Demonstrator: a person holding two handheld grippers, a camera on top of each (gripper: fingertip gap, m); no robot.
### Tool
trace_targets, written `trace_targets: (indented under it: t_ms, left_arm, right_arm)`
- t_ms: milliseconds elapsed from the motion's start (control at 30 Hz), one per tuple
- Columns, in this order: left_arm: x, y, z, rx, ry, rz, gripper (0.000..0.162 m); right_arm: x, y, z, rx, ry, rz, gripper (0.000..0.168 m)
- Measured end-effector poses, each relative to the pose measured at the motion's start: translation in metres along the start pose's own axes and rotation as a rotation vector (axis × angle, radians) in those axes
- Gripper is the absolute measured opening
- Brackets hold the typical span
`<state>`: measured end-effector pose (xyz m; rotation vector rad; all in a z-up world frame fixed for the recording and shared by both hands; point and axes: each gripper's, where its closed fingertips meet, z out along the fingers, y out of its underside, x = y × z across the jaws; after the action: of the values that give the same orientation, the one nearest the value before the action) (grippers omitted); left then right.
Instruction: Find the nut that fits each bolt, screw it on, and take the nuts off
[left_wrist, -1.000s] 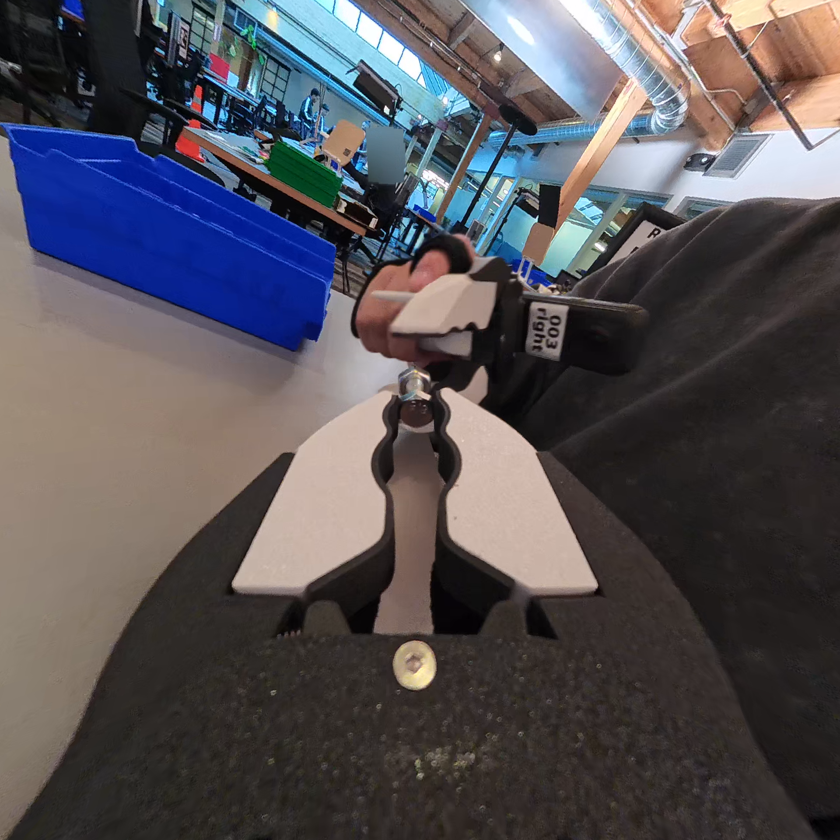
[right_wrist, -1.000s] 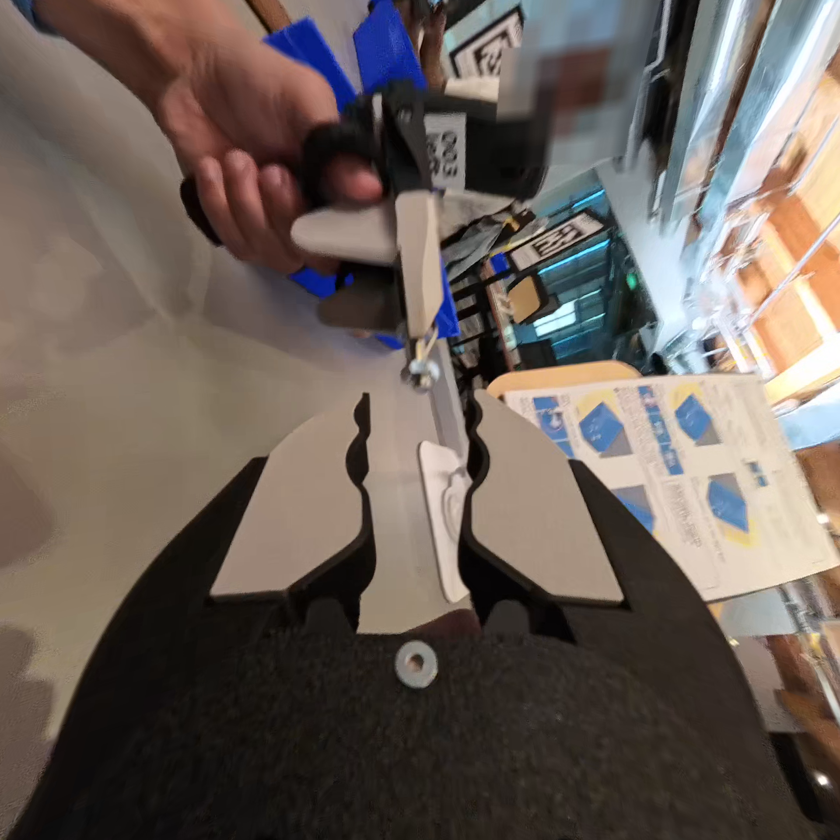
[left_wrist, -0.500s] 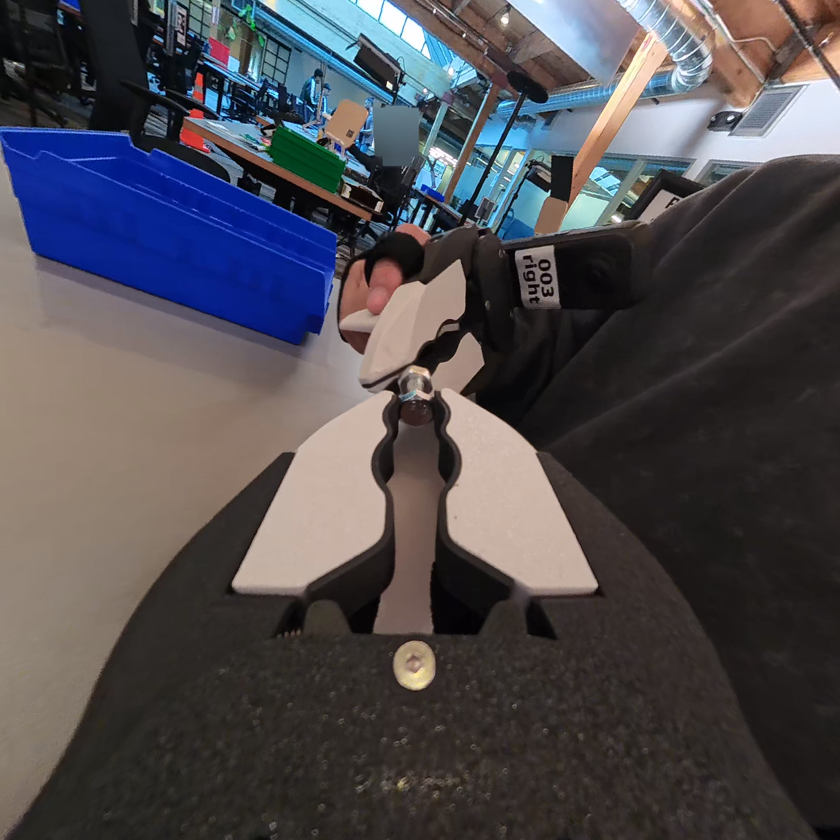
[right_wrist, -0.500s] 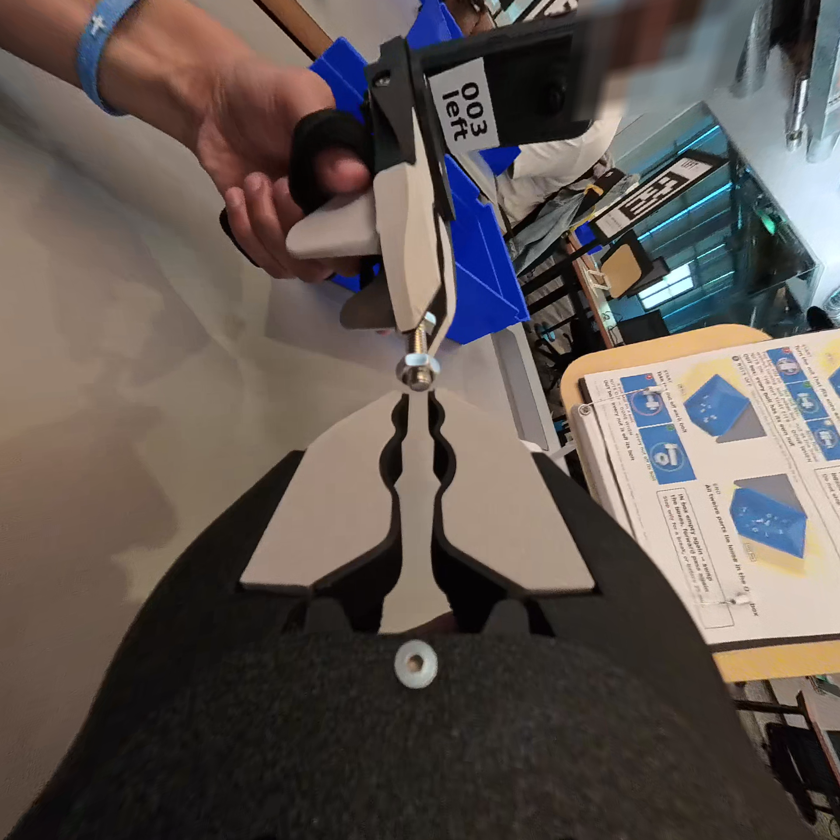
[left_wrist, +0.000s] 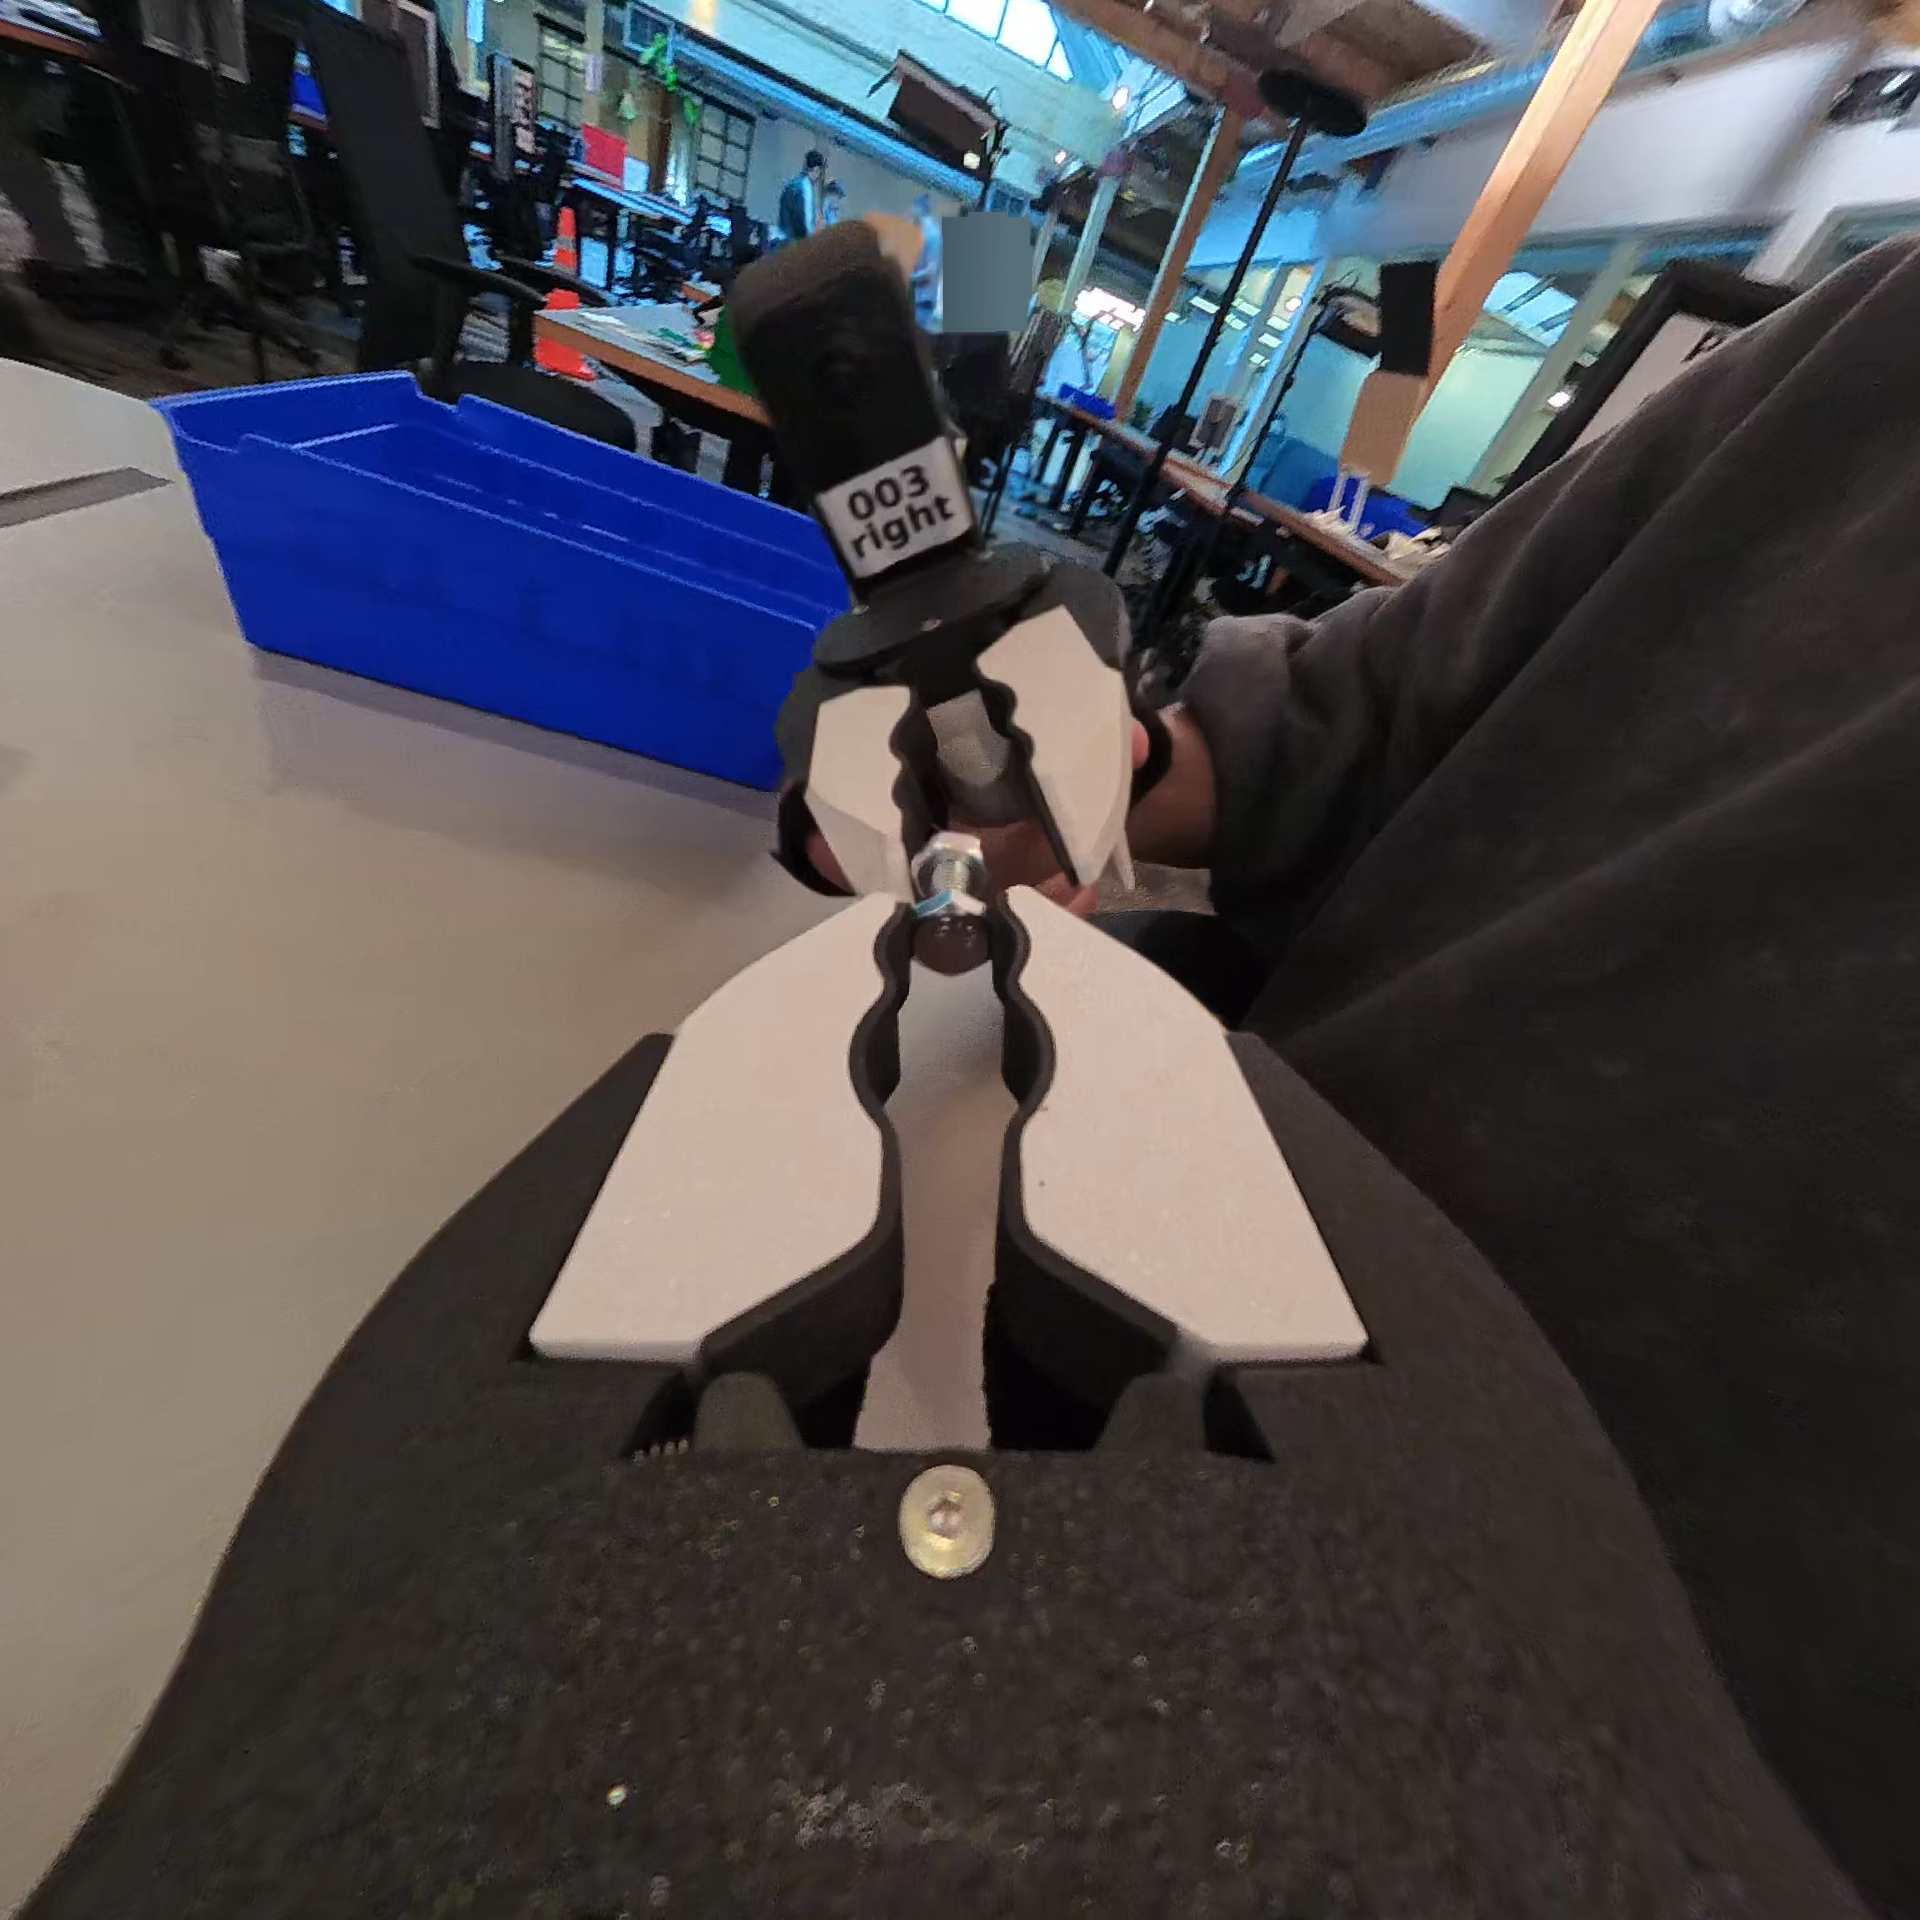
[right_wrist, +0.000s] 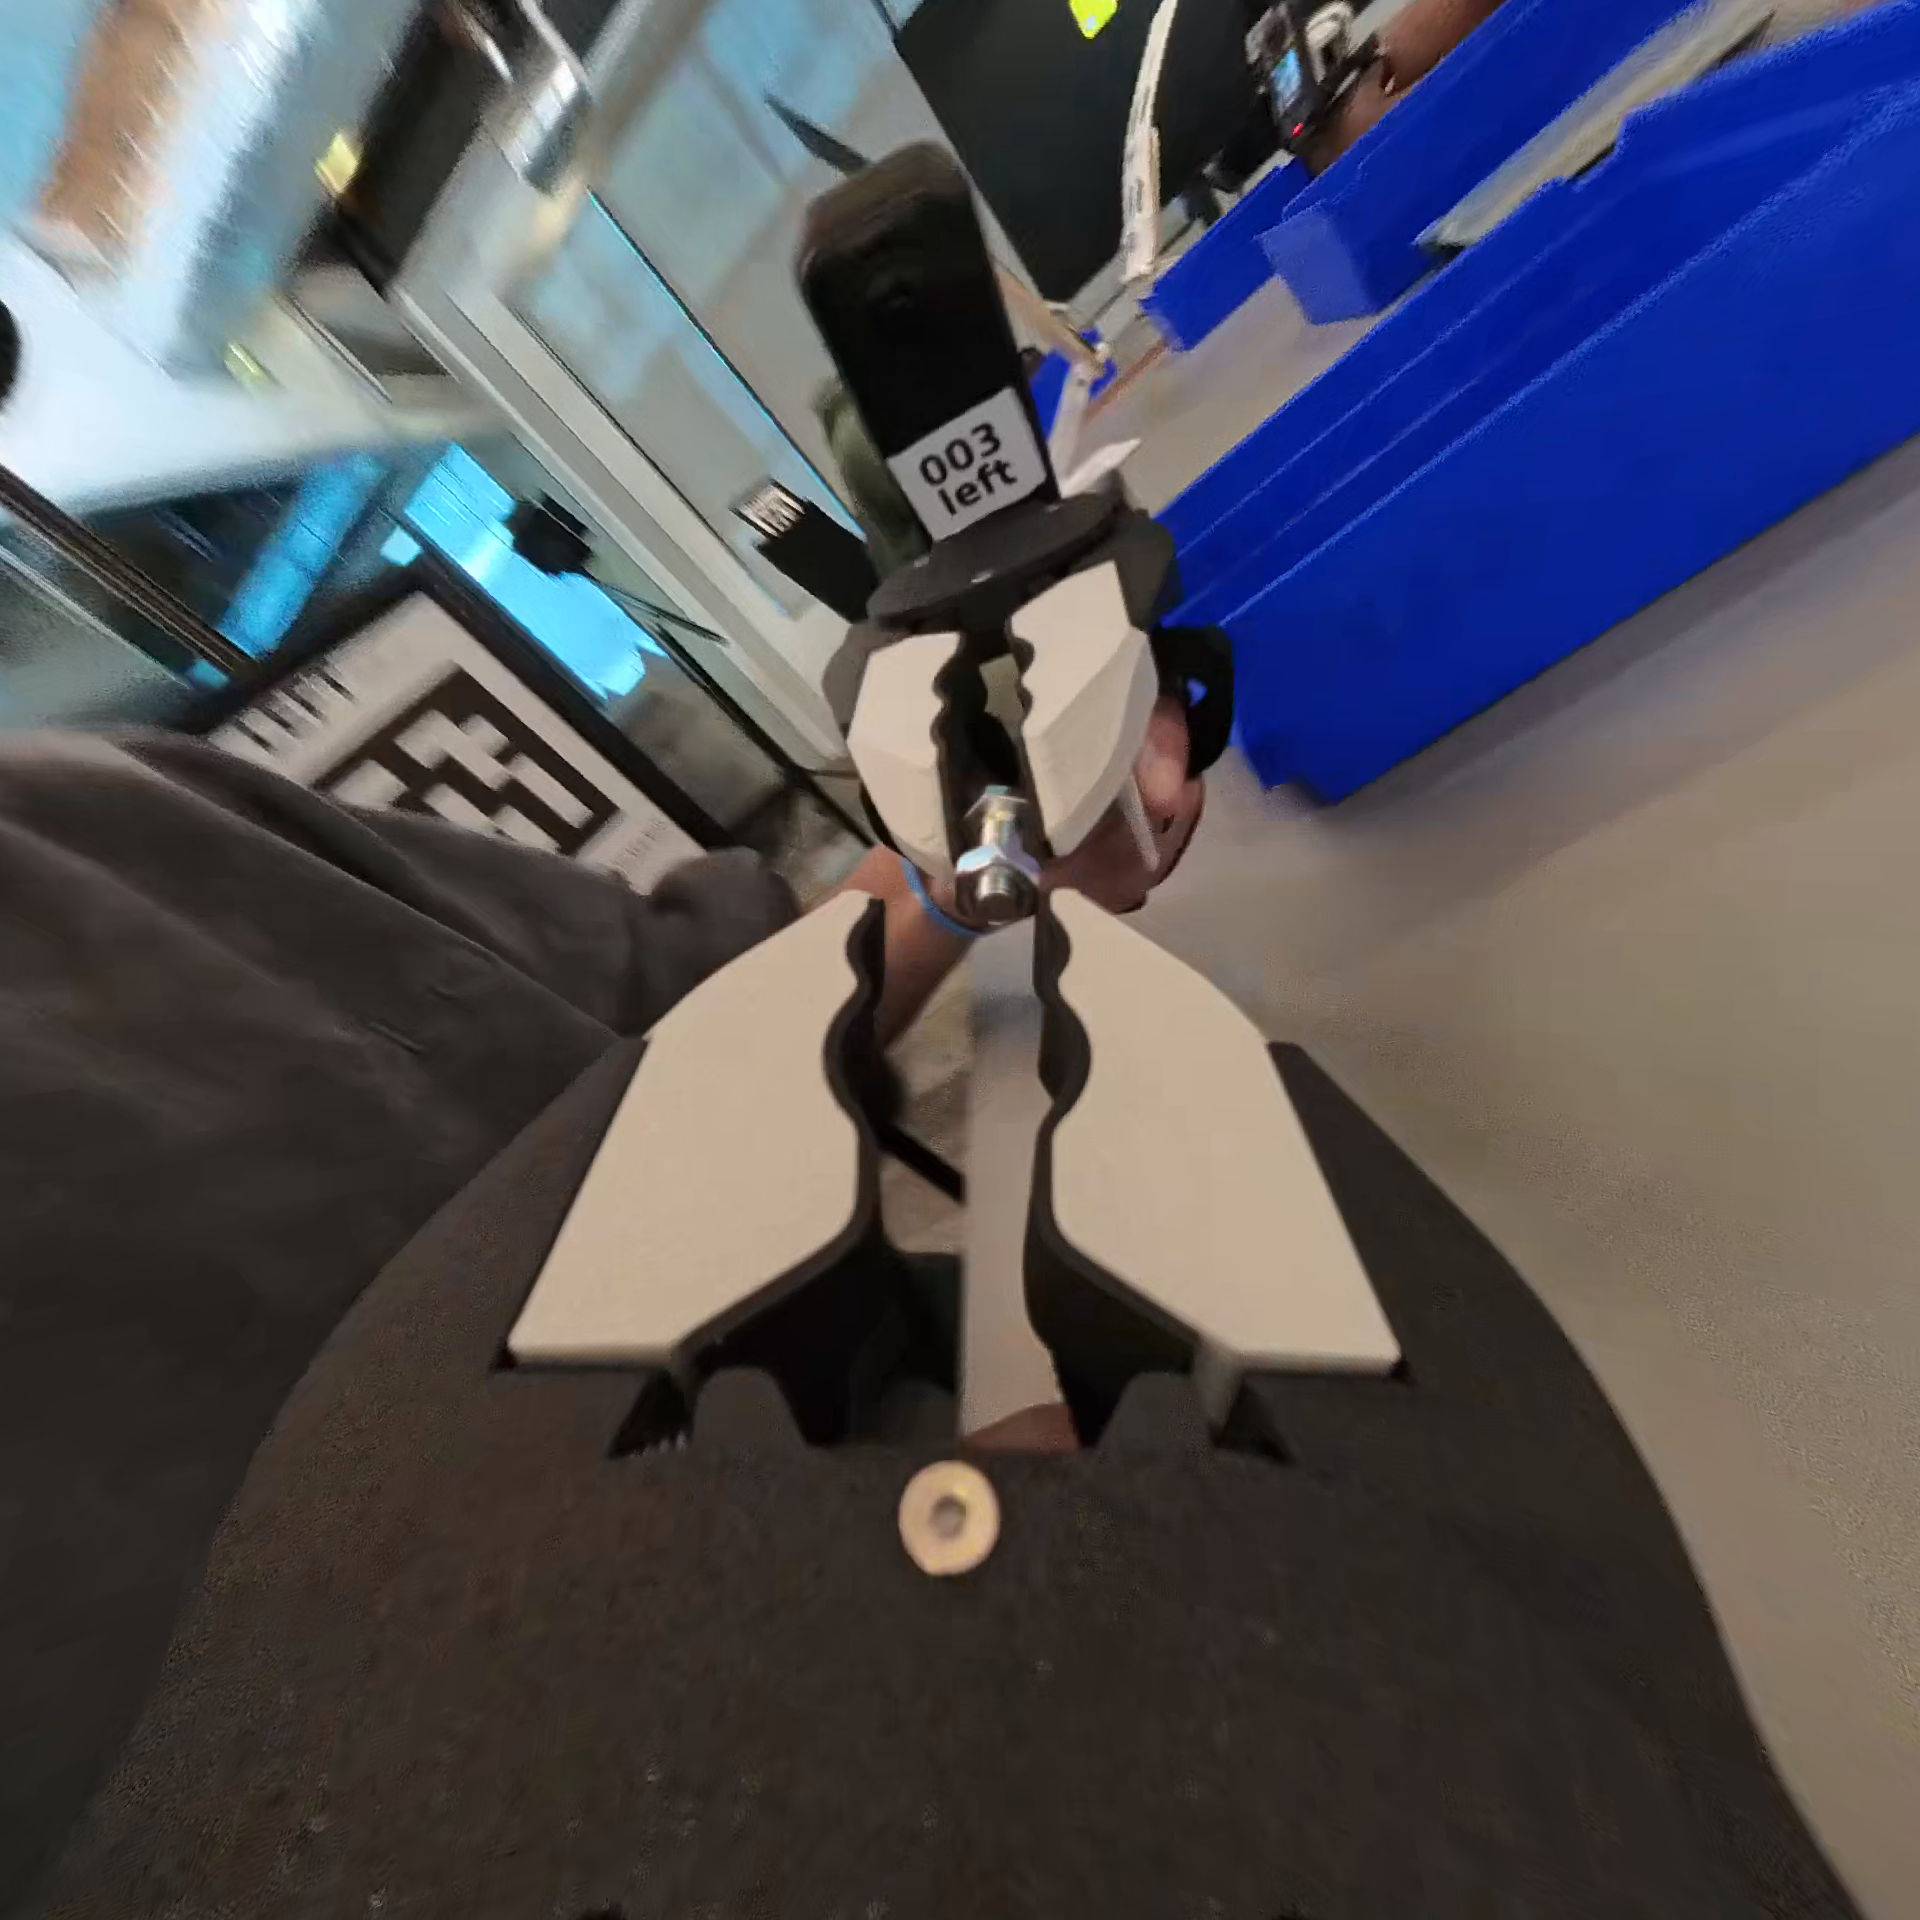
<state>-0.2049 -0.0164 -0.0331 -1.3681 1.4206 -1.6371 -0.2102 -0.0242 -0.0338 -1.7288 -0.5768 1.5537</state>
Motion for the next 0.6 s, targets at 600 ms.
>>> trace_targets:
  t_ms: [600]
  left_arm:
    - [-0.001,-0.005,-0.003,0.034,0.009,-0.028,0.014]
  right_arm:
    - [0.007,-0.011,-0.012,-0.115,0.408,-0.699,0.031]
